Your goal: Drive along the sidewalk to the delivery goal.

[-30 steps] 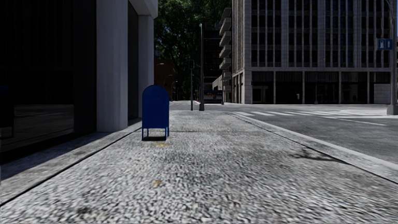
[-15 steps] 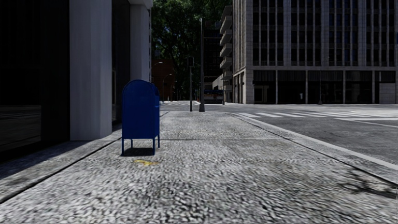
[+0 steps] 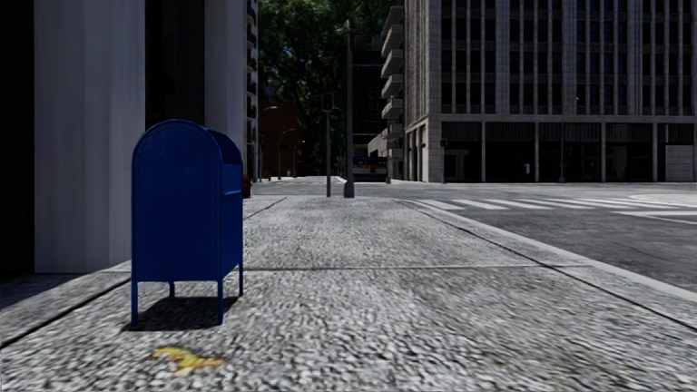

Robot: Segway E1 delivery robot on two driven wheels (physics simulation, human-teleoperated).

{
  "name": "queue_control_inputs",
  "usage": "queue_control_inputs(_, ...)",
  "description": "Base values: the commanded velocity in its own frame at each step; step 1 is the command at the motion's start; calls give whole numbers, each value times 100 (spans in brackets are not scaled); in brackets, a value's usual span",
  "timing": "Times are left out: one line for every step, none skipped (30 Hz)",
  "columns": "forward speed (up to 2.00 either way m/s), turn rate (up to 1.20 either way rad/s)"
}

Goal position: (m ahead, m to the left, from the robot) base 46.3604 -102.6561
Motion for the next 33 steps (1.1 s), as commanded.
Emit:
queue_control_inputs(200, -19)
queue_control_inputs(200, -19)
queue_control_inputs(200, -19)
queue_control_inputs(200, -19)
queue_control_inputs(200, -19)
queue_control_inputs(200, -19)
queue_control_inputs(200, -19)
queue_control_inputs(200, -19)
queue_control_inputs(200, -19)
queue_control_inputs(200, -19)
queue_control_inputs(200, -19)
queue_control_inputs(200, -19)
queue_control_inputs(200, -19)
queue_control_inputs(200, -19)
queue_control_inputs(200, -19)
queue_control_inputs(200, -19)
queue_control_inputs(200, -19)
queue_control_inputs(200, -19)
queue_control_inputs(200, -19)
queue_control_inputs(200, -19)
queue_control_inputs(200, -19)
queue_control_inputs(200, -19)
queue_control_inputs(200, -19)
queue_control_inputs(200, -19)
queue_control_inputs(200, -19)
queue_control_inputs(200, -19)
queue_control_inputs(200, -19)
queue_control_inputs(200, -19)
queue_control_inputs(200, -19)
queue_control_inputs(200, -19)
queue_control_inputs(200, -19)
queue_control_inputs(200, -19)
queue_control_inputs(200, -19)
